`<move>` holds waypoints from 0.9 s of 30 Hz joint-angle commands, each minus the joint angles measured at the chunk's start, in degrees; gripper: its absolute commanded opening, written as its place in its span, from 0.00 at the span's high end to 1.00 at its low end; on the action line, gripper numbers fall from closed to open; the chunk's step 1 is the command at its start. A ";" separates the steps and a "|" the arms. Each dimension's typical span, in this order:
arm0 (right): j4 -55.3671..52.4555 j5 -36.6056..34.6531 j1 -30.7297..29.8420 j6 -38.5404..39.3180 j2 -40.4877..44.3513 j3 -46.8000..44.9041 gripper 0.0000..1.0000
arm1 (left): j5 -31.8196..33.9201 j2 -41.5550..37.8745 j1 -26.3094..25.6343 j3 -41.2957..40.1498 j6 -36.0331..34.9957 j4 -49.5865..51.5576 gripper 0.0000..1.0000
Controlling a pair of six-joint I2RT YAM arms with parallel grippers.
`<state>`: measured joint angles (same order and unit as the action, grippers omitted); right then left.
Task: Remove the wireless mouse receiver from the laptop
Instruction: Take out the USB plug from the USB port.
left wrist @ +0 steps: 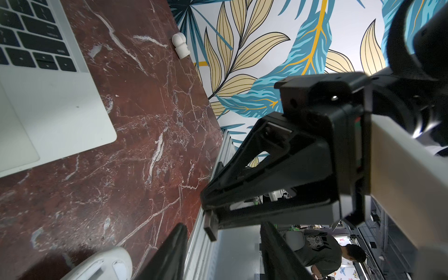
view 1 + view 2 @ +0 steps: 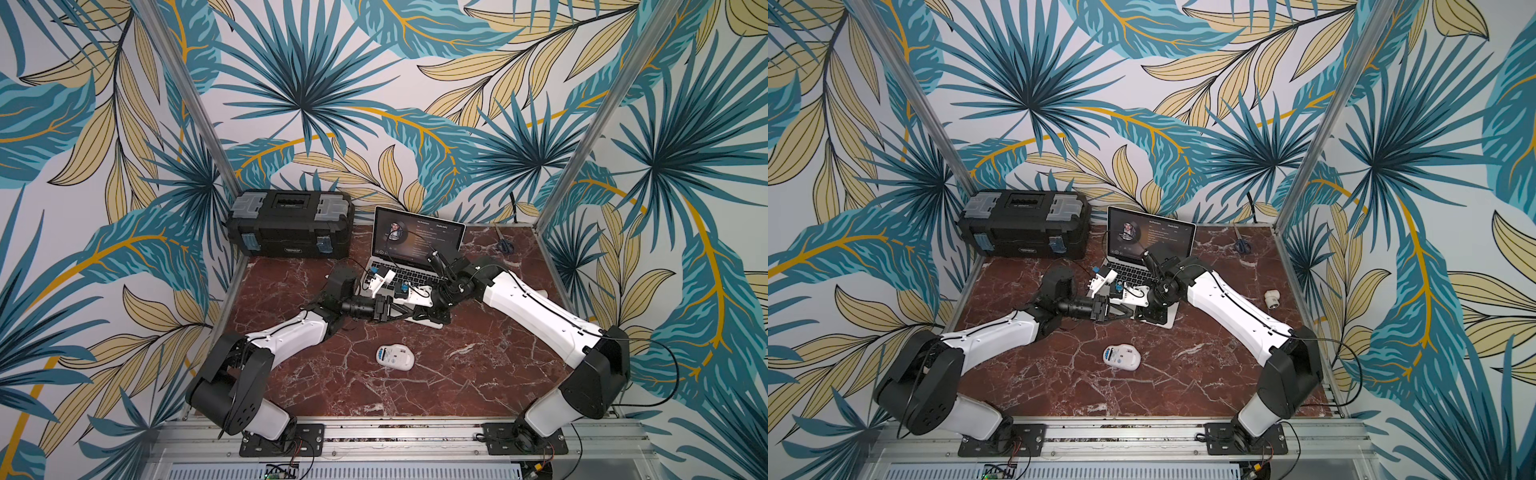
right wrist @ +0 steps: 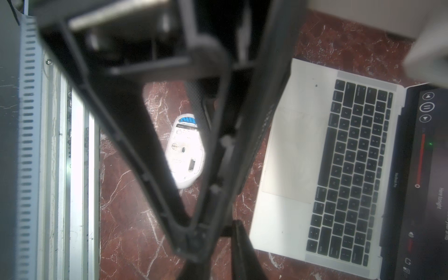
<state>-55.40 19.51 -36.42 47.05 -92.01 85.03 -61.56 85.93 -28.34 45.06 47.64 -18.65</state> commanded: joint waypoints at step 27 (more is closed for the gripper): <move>1.33 -1.83 -0.31 -0.91 2.63 -2.11 1.00 | -0.66 -0.12 -0.32 1.36 -0.14 -1.09 0.47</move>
<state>-54.61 17.41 -36.53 46.89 -92.27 84.23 -61.58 86.74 -28.69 45.36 47.62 -18.63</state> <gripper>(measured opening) 0.168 0.528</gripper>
